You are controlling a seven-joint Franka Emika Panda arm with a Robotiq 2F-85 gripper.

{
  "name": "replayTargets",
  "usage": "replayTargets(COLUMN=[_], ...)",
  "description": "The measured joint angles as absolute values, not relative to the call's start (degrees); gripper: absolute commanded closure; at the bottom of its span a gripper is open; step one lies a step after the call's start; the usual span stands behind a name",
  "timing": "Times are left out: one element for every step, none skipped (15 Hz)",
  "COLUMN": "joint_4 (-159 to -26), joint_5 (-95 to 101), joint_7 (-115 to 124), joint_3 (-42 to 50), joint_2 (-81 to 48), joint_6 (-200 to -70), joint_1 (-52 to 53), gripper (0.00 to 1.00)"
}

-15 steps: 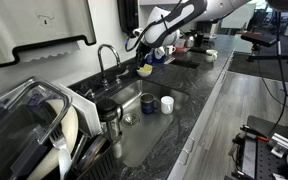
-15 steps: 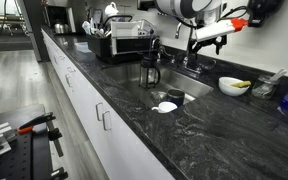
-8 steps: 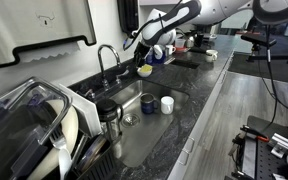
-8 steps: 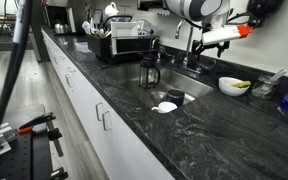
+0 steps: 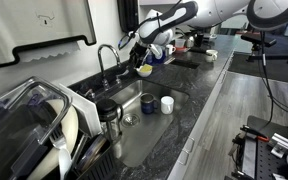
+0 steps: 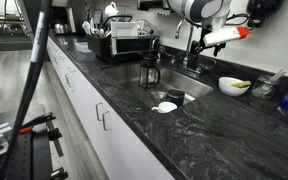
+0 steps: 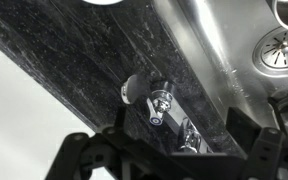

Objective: Open the tap

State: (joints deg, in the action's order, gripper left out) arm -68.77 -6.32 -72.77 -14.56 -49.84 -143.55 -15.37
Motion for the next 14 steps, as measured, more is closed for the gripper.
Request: replayTargets(joint_4=[-68.36, -68.12, -67.95, -67.80, -67.61, -67.31, -66.85, -66.45, -66.01, -65.41, -64.78, -63.96, -63.21, -62.30], joint_5=[-6.24, -6.21, -6.08, -5.95, -5.88, -5.82, -5.79, -5.79, -5.79, -5.79, -5.79, -5.79, -5.80, -5.80], joint_7=[-73.30, -73.69, -73.88, -73.89, -73.90, -73.90, -73.90, -73.90, -73.90, -73.89, -73.89, -73.89, -73.89, -73.88], joint_3=[-14.48, -14.32, -14.12, -13.85, -13.61, -13.35, -13.06, -12.75, -12.49, -12.31, -12.20, -12.19, -12.19, -12.20], joint_2=[-50.15, -50.34, -50.49, -50.61, -50.80, -51.10, -51.56, -52.06, -52.55, -53.15, -53.82, -54.52, -55.21, -55.92], joint_6=[-143.89, -144.16, -144.38, -144.51, -144.53, -144.54, -144.54, -144.54, -144.54, -144.54, -144.59, -144.72, -144.97, -145.30], joint_1=[-15.28, -15.16, -15.04, -14.88, -14.78, -14.66, -14.53, -14.42, -14.33, -14.25, -14.19, -14.12, -14.03, -13.87], gripper=[0.00, 0.00, 0.00, 0.00, 0.00, 0.00, 0.00, 0.00, 0.00, 0.00, 0.00, 0.00, 0.00, 0.00])
